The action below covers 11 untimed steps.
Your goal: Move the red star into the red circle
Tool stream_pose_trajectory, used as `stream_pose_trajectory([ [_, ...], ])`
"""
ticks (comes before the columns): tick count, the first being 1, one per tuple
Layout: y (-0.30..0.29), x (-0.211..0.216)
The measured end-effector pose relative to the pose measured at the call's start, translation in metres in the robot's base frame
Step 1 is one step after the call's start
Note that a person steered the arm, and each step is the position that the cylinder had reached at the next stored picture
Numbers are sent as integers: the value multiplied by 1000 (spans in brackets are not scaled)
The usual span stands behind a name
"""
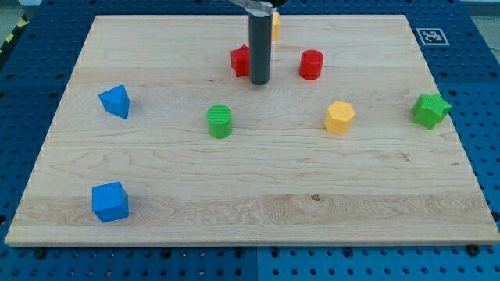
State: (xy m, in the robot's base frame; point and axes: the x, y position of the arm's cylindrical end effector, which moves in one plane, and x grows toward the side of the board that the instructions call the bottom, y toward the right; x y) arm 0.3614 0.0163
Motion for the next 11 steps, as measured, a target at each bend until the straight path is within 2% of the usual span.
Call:
stream_pose_trajectory([
  [1, 1, 0],
  [3, -92, 9],
  [4, -155, 2],
  [5, -175, -32],
  [6, -167, -44],
  [11, -4, -34],
])
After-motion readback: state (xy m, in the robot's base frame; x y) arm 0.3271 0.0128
